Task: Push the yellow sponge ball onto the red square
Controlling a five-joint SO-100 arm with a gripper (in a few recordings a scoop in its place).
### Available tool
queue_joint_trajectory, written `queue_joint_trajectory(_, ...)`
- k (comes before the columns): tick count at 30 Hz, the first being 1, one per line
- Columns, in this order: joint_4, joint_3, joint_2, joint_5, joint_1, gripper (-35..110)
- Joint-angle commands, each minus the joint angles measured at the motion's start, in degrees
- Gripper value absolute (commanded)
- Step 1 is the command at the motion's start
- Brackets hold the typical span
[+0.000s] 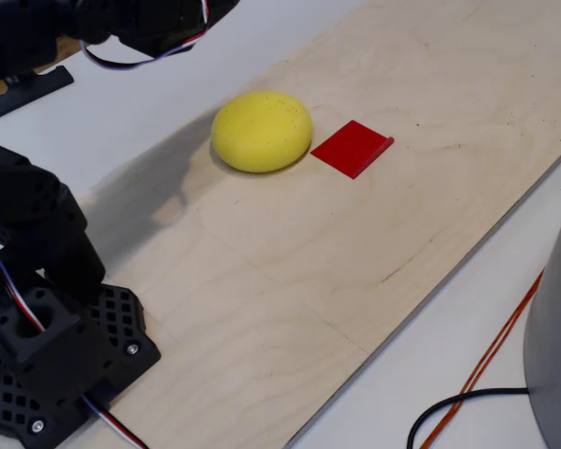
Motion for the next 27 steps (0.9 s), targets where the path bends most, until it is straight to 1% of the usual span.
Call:
queue_joint_trajectory(1, 6.2, -3.2, 2.6, 4.1, -1.8, 6)
queue_joint_trajectory(5, 12.0, -4.6, 3.6, 10.1, -4.7, 7)
queue_joint_trajectory(10, 18.4, -6.1, 4.3, 15.3, -7.7, 6)
queue_joint_trajectory(14, 22.8, -7.0, 4.2, 16.3, -8.4, 6)
queue_joint_trajectory(21, 23.0, -6.9, -1.0, 20.1, -7.9, 6)
queue_joint_trajectory(27, 21.0, -6.9, -6.2, 23.4, -7.6, 6)
